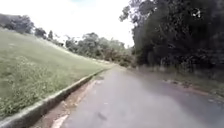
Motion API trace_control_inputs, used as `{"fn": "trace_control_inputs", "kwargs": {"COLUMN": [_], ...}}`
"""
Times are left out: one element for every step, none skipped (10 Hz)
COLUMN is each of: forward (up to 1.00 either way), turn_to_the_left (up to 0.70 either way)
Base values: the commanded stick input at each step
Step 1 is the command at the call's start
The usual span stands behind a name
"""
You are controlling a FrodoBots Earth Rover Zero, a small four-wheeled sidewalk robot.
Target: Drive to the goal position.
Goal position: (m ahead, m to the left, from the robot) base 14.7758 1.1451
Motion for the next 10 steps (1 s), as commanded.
{"fn": "trace_control_inputs", "kwargs": {"forward": [1.0,1.0,1.0,1.0,1.0,1.0,1.0,1.0,1.0,1.0], "turn_to_the_left": [0.0,0.0,0.0,0.0,0.0,0.0,0.0,0.0,0.0,0.0]}}
